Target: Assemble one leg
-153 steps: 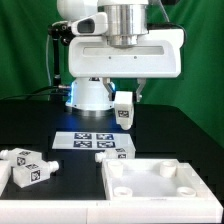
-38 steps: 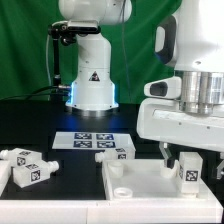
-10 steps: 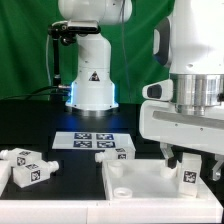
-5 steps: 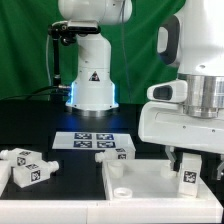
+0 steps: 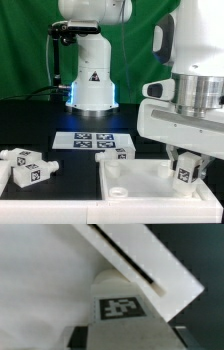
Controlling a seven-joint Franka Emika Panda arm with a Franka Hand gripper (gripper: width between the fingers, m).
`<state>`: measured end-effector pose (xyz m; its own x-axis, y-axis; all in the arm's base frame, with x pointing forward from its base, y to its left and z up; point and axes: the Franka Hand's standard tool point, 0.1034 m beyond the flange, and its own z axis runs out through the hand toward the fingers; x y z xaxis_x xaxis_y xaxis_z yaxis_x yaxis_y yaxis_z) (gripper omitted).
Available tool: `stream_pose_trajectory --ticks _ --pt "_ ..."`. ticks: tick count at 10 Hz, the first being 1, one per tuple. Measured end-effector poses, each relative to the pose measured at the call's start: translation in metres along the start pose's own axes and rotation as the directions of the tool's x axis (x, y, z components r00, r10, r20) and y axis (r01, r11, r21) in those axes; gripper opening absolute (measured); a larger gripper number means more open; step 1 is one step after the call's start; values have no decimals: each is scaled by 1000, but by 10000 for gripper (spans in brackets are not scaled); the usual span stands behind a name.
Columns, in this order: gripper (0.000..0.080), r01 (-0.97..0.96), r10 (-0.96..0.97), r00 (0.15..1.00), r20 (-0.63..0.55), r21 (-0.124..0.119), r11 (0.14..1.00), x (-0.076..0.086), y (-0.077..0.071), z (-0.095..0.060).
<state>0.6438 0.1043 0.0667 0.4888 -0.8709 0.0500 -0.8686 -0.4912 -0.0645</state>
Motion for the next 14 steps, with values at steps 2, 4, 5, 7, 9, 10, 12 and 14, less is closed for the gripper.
stream_pose_trajectory --ticks 2,4,5,7,9,10,12,14 --pt "287 -387 387 922 -1 3 922 -7 -4 3" --pt "287 -591 591 807 15 8 807 -6 -3 3" --pt "287 -631 631 775 16 7 775 -6 -3 3" --pt "386 -609 609 793 16 7 793 -7 -3 3" --pt "626 -359 358 934 7 32 933 -2 -4 3" --pt "626 -197 197 980 4 43 980 0 -6 2" --pt "646 -8 9 1000 -14 74 997 -10 -8 1" --pt "649 110 -109 994 -25 69 992 -10 -6 2"
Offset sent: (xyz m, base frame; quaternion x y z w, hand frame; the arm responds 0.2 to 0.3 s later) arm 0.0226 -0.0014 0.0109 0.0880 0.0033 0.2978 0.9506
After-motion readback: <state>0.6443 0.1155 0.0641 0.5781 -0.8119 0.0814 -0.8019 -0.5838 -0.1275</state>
